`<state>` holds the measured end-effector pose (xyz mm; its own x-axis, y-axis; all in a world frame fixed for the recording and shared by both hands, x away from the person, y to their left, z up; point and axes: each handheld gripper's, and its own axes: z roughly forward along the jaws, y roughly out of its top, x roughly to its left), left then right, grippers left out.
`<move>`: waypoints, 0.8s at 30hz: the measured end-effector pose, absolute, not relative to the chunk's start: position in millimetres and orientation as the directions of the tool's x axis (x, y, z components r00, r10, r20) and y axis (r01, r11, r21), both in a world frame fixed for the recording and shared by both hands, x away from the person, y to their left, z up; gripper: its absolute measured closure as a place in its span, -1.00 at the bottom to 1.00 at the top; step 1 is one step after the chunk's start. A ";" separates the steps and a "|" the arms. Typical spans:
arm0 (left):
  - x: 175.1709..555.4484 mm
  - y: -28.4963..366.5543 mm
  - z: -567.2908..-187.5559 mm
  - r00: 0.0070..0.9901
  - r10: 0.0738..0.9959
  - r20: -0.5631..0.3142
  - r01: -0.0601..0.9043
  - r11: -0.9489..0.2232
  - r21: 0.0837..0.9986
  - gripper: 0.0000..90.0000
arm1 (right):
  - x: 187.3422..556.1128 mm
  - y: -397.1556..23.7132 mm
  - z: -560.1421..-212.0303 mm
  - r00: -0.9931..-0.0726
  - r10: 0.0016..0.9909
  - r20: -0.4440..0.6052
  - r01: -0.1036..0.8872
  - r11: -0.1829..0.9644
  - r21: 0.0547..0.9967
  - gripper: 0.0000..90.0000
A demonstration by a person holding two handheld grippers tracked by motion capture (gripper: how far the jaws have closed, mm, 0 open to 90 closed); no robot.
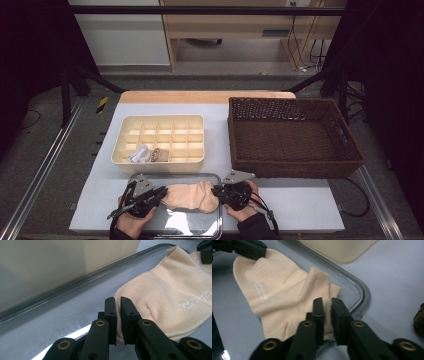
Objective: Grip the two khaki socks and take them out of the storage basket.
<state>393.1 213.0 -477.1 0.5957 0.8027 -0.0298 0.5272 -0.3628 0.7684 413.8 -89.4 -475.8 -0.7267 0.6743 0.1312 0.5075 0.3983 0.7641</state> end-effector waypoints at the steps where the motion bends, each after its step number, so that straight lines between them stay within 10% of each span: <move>1: 393.1 213.3 -477.0 0.597 0.802 -0.027 0.527 -0.366 0.767 0.85 | 412.7 -90.3 -475.3 -0.723 0.679 0.127 0.510 0.401 0.761 0.68; 7: 393.0 213.4 -477.1 0.597 0.802 -0.024 0.525 -0.368 0.767 0.84 | 406.4 -95.1 -480.3 -0.713 0.685 0.146 0.528 0.388 0.756 0.45; 13: 392.9 213.4 -477.2 0.595 0.803 -0.024 0.526 -0.366 0.768 0.85 | 398.9 -95.7 -478.5 -0.719 0.687 0.103 0.507 0.418 0.754 0.83; 24: 379.1 200.8 -474.6 0.648 0.760 -0.057 0.509 -0.376 0.774 0.82 | 414.1 -113.7 -467.9 -0.672 0.734 0.101 0.533 0.384 0.754 0.83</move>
<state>379.1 200.8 -474.6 0.6476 0.7599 -0.0567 0.5094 -0.3764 0.7739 414.1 -113.7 -467.9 -0.6720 0.7336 0.1010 0.5326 0.3841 0.7542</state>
